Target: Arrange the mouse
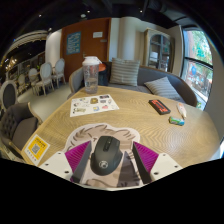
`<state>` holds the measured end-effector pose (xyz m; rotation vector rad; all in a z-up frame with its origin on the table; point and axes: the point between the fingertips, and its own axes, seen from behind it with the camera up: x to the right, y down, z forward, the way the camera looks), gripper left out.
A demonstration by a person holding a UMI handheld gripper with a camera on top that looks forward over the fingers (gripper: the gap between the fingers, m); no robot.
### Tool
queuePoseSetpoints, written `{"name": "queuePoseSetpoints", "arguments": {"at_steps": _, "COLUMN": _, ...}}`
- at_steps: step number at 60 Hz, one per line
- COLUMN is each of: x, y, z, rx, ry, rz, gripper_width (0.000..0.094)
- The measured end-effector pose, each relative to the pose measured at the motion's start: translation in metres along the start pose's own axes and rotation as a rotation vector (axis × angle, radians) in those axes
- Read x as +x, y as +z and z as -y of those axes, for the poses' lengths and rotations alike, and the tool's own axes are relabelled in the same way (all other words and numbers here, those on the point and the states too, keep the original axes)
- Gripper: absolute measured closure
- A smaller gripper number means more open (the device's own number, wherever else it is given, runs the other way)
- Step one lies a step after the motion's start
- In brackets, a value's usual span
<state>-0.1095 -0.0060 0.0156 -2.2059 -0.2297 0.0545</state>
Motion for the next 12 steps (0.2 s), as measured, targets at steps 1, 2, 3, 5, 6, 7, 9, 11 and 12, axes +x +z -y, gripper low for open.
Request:
{"name": "queuePoseSetpoints", "arguments": {"at_steps": 1, "x": 0.003, "y": -0.007, "z": 0.001, "rx": 0.014, "ry": 0.003, "rz": 0.002, "gripper_width": 0.0092}}
{"name": "queuePoseSetpoints", "arguments": {"at_steps": 2, "x": 0.007, "y": -0.014, "z": 0.003, "rx": 0.029, "ry": 0.005, "rz": 0.004, "gripper_width": 0.0086}}
{"name": "queuePoseSetpoints", "arguments": {"at_steps": 3, "x": 0.01, "y": -0.022, "z": 0.004, "rx": 0.045, "ry": 0.009, "rz": 0.005, "gripper_width": 0.0082}}
{"name": "queuePoseSetpoints", "arguments": {"at_steps": 5, "x": 0.016, "y": -0.037, "z": 0.005, "rx": 0.072, "ry": 0.019, "rz": 0.01, "gripper_width": 0.0078}}
{"name": "queuePoseSetpoints", "arguments": {"at_steps": 6, "x": 0.019, "y": -0.047, "z": 0.006, "rx": 0.082, "ry": 0.022, "rz": 0.014, "gripper_width": 0.0081}}
{"name": "queuePoseSetpoints", "arguments": {"at_steps": 7, "x": 0.022, "y": -0.055, "z": 0.003, "rx": 0.096, "ry": 0.024, "rz": 0.022, "gripper_width": 0.008}}
{"name": "queuePoseSetpoints", "arguments": {"at_steps": 9, "x": 0.027, "y": -0.073, "z": -0.002, "rx": 0.117, "ry": 0.025, "rz": 0.038, "gripper_width": 0.0083}}
{"name": "queuePoseSetpoints", "arguments": {"at_steps": 11, "x": 0.033, "y": -0.09, "z": -0.009, "rx": 0.134, "ry": 0.026, "rz": 0.051, "gripper_width": 0.0082}}
{"name": "queuePoseSetpoints", "arguments": {"at_steps": 12, "x": 0.037, "y": -0.099, "z": -0.013, "rx": 0.14, "ry": 0.028, "rz": 0.055, "gripper_width": 0.0083}}
